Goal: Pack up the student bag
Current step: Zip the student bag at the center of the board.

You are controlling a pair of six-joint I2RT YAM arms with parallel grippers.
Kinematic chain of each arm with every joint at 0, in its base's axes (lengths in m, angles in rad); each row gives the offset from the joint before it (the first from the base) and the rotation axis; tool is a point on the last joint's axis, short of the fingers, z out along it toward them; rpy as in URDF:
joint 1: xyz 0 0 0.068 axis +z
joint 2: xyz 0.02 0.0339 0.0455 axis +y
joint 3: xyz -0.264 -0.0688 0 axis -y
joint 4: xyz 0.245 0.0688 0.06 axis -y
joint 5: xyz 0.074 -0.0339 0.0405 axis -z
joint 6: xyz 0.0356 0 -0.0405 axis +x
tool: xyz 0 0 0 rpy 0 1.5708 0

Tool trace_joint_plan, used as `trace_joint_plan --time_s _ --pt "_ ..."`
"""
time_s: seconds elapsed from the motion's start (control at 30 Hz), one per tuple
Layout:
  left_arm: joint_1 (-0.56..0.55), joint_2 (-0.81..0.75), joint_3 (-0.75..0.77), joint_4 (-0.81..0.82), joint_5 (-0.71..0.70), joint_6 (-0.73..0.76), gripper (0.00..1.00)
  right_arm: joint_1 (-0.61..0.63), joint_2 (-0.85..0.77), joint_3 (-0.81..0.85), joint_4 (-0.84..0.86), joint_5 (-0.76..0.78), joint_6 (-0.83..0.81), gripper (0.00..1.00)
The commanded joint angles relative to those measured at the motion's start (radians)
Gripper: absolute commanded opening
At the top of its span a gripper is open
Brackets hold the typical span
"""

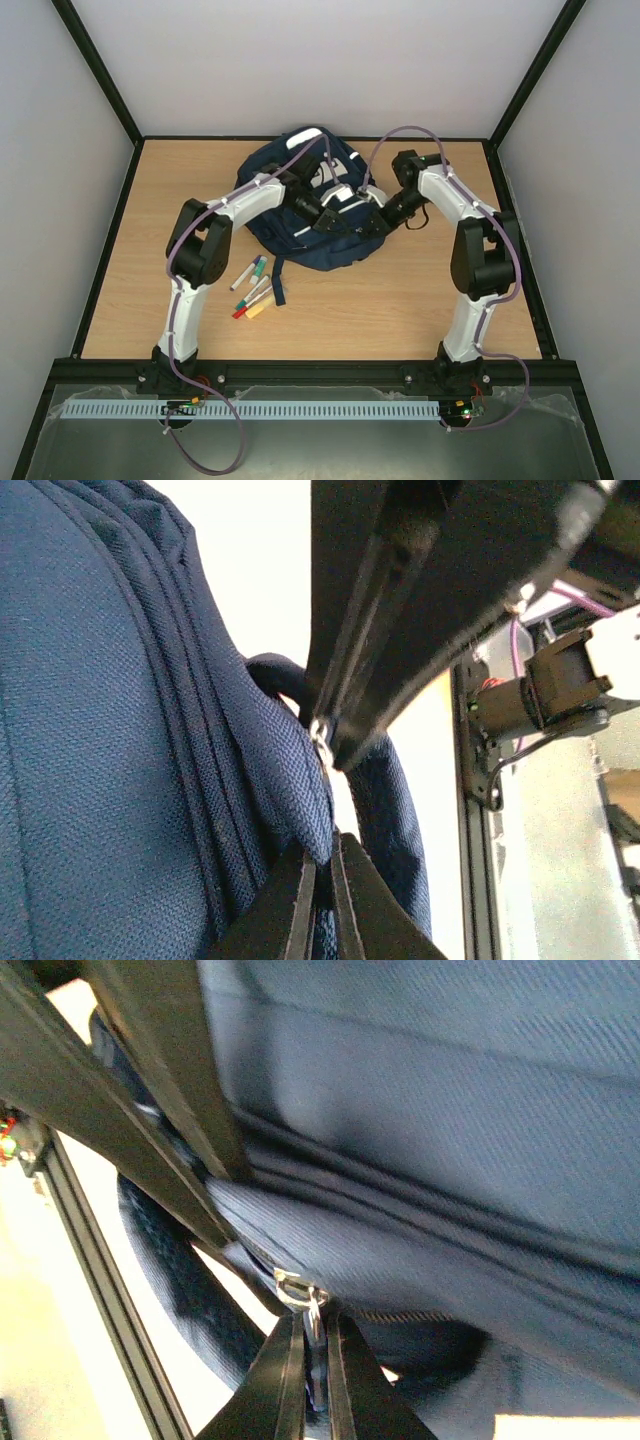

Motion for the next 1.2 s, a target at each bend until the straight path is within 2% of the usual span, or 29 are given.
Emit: trace_joint_plan --time_s 0.0,0.23,0.5,0.7,0.8,0.87,0.97,1.0,1.07,1.17 --pt "0.01 -0.071 0.022 -0.081 -0.078 0.118 0.02 -0.082 -0.039 -0.046 -0.11 0.212 -0.035 0.03" --pt "-0.019 -0.113 -0.006 -0.112 -0.158 0.213 0.02 -0.144 -0.014 -0.074 -0.088 0.368 -0.077 0.03" --pt "-0.117 -0.237 -0.133 -0.062 -0.339 0.394 0.02 -0.22 -0.002 -0.069 -0.034 0.477 -0.046 0.01" --pt "-0.156 -0.225 -0.099 -0.02 -0.371 0.432 0.03 -0.264 -0.159 -0.277 -0.004 0.527 -0.103 0.01" --pt "-0.17 -0.243 -0.108 -0.044 -0.402 0.51 0.02 -0.264 -0.271 -0.408 -0.01 0.523 -0.173 0.01" --pt "-0.171 -0.286 -0.17 -0.058 -0.442 0.582 0.02 -0.262 -0.327 -0.465 -0.042 0.498 -0.221 0.01" --pt "-0.158 -0.381 -0.341 -0.026 -0.54 0.679 0.03 -0.231 -0.38 -0.502 -0.055 0.469 -0.245 0.01" --pt "-0.149 -0.408 -0.395 -0.005 -0.562 0.692 0.07 -0.206 -0.389 -0.505 -0.05 0.458 -0.241 0.01" --pt "-0.132 -0.442 -0.448 0.02 -0.579 0.676 0.22 -0.14 -0.394 -0.51 -0.023 0.441 -0.216 0.01" --pt "-0.129 -0.46 -0.421 0.044 -0.544 0.588 0.46 -0.033 -0.353 -0.487 0.011 0.388 -0.164 0.01"
